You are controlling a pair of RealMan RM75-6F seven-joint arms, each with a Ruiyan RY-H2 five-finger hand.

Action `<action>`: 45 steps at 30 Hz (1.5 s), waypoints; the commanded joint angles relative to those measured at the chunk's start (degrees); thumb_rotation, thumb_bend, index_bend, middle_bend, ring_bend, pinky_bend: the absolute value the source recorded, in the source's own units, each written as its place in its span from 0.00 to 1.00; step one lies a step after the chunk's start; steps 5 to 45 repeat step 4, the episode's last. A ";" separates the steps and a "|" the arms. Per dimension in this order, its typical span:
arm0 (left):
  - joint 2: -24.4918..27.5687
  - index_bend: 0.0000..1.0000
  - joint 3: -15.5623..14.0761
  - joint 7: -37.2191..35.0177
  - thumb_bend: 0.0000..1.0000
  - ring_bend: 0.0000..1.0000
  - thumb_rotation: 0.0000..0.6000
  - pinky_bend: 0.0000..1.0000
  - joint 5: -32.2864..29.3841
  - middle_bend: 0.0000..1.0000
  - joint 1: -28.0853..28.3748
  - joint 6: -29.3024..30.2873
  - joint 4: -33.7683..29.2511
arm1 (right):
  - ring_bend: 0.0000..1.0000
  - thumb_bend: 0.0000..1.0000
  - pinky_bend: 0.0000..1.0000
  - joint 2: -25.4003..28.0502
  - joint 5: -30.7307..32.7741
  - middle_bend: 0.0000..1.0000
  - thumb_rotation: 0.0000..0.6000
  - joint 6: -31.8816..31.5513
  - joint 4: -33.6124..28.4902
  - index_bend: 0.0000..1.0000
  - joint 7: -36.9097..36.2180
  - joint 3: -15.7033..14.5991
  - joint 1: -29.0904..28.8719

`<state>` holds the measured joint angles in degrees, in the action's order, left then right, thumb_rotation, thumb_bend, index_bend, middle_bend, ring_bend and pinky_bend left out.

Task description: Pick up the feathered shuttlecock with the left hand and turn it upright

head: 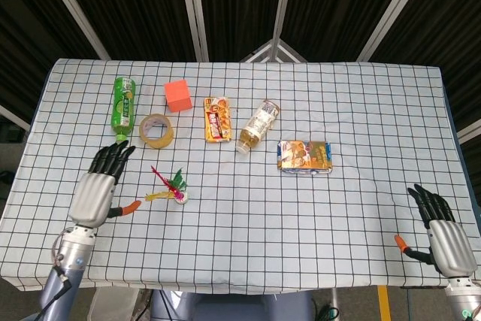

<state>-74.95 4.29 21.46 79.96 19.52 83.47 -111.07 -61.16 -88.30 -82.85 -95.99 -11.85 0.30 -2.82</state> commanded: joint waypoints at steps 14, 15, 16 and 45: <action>9.63 0.00 -7.27 -6.26 0.16 0.00 1.00 0.00 9.59 0.00 -9.24 10.44 5.37 | 0.00 0.34 0.00 -0.16 -0.32 0.00 1.00 0.08 0.24 0.00 0.60 -0.10 -0.11; 9.63 0.00 -7.27 -6.26 0.16 0.00 1.00 0.00 9.59 0.00 -9.24 10.44 5.37 | 0.00 0.34 0.00 -0.16 -0.32 0.00 1.00 0.08 0.24 0.00 0.60 -0.10 -0.11; 9.63 0.00 -7.27 -6.26 0.16 0.00 1.00 0.00 9.59 0.00 -9.24 10.44 5.37 | 0.00 0.34 0.00 -0.16 -0.32 0.00 1.00 0.08 0.24 0.00 0.60 -0.10 -0.11; 9.63 0.00 -7.27 -6.26 0.16 0.00 1.00 0.00 9.59 0.00 -9.24 10.44 5.37 | 0.00 0.34 0.00 -0.16 -0.32 0.00 1.00 0.08 0.24 0.00 0.60 -0.10 -0.11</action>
